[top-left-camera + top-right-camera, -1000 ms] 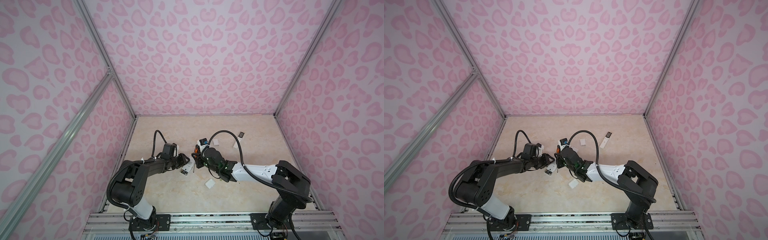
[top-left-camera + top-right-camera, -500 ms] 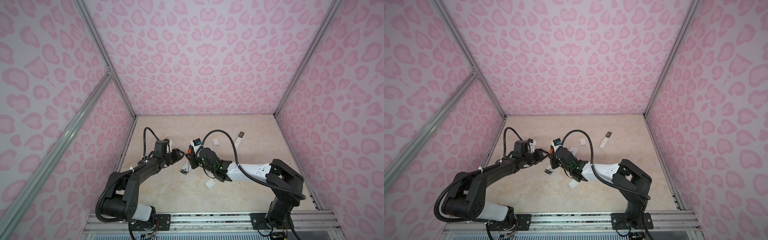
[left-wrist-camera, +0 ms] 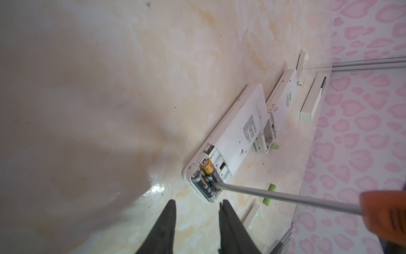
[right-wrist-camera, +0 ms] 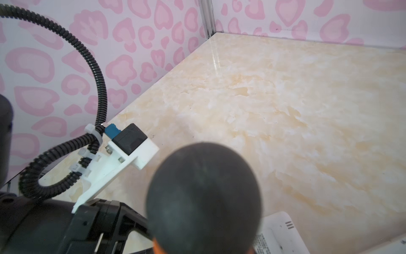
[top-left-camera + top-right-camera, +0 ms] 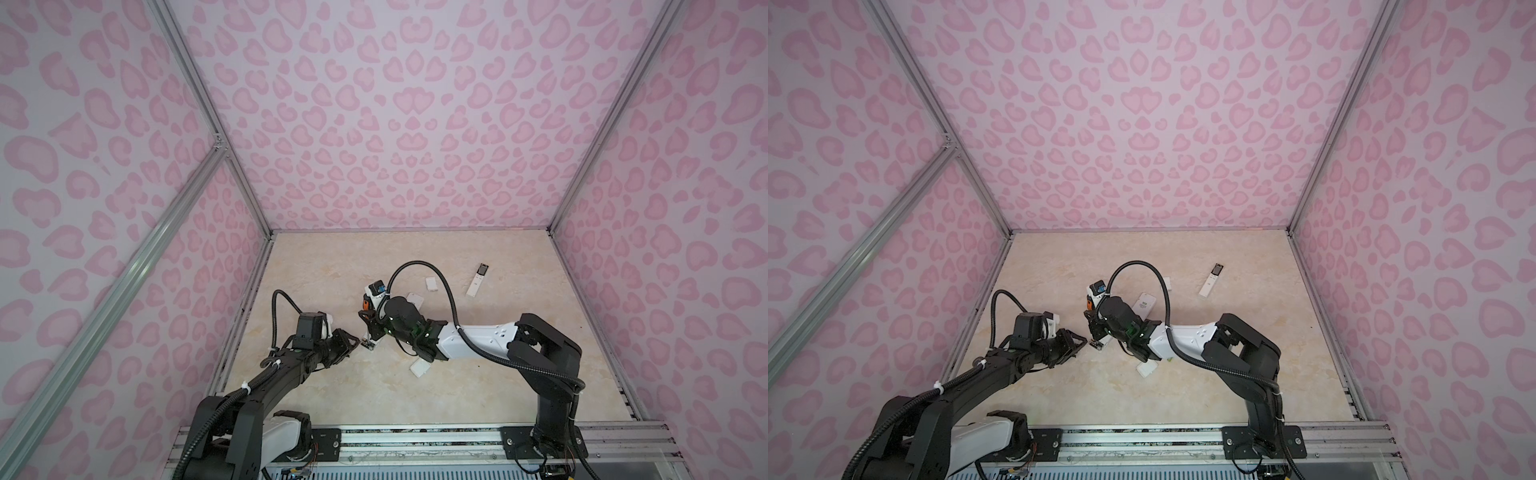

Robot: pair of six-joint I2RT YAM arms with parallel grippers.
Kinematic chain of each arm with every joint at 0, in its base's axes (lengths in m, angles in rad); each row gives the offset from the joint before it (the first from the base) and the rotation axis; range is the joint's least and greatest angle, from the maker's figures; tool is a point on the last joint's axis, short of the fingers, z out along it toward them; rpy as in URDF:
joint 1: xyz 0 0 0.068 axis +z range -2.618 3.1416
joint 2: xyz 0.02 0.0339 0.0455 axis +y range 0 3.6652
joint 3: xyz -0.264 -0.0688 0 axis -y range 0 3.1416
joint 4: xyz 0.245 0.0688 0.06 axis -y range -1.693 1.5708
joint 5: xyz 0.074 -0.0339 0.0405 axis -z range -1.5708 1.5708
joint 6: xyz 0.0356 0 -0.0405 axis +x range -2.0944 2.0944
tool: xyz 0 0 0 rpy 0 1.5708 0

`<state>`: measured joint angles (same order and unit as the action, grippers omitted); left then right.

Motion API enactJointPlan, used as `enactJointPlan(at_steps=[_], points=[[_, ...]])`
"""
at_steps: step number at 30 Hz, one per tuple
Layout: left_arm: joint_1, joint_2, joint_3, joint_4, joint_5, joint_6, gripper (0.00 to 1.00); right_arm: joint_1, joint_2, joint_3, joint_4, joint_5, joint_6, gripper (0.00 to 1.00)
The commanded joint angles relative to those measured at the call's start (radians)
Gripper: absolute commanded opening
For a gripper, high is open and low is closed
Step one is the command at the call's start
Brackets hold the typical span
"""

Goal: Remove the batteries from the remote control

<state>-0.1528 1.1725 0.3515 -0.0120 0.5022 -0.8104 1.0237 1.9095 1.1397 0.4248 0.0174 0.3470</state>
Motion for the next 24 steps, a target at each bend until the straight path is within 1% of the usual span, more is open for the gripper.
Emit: enactJointPlan(at_steps=[1,7,12,13,15,18,21,24], points=[[0.001,0.002,-0.011,0.022,0.040,-0.010,0.32,0.009,0.016,0.012,0.039,0.016,-0.040,0.00],[0.001,0.016,-0.047,0.055,0.065,-0.041,0.26,0.024,0.013,0.023,0.013,0.034,-0.081,0.00],[0.001,0.029,-0.065,0.079,0.064,-0.046,0.19,0.022,0.014,0.019,0.008,0.032,-0.057,0.00],[0.001,0.033,-0.069,0.084,0.065,-0.048,0.18,0.020,0.017,0.020,0.008,0.029,-0.046,0.00],[-0.002,0.043,-0.081,0.101,0.078,-0.057,0.11,0.012,0.020,0.017,0.016,0.011,-0.010,0.00],[-0.008,0.038,-0.094,0.100,0.089,-0.052,0.04,-0.010,0.029,0.015,0.050,-0.045,0.060,0.00],[-0.008,0.027,-0.096,0.090,0.075,-0.039,0.04,-0.037,0.045,0.011,0.075,-0.094,0.139,0.00],[-0.007,0.053,-0.075,0.087,0.087,-0.024,0.04,-0.051,0.051,-0.008,0.096,-0.103,0.178,0.00]])
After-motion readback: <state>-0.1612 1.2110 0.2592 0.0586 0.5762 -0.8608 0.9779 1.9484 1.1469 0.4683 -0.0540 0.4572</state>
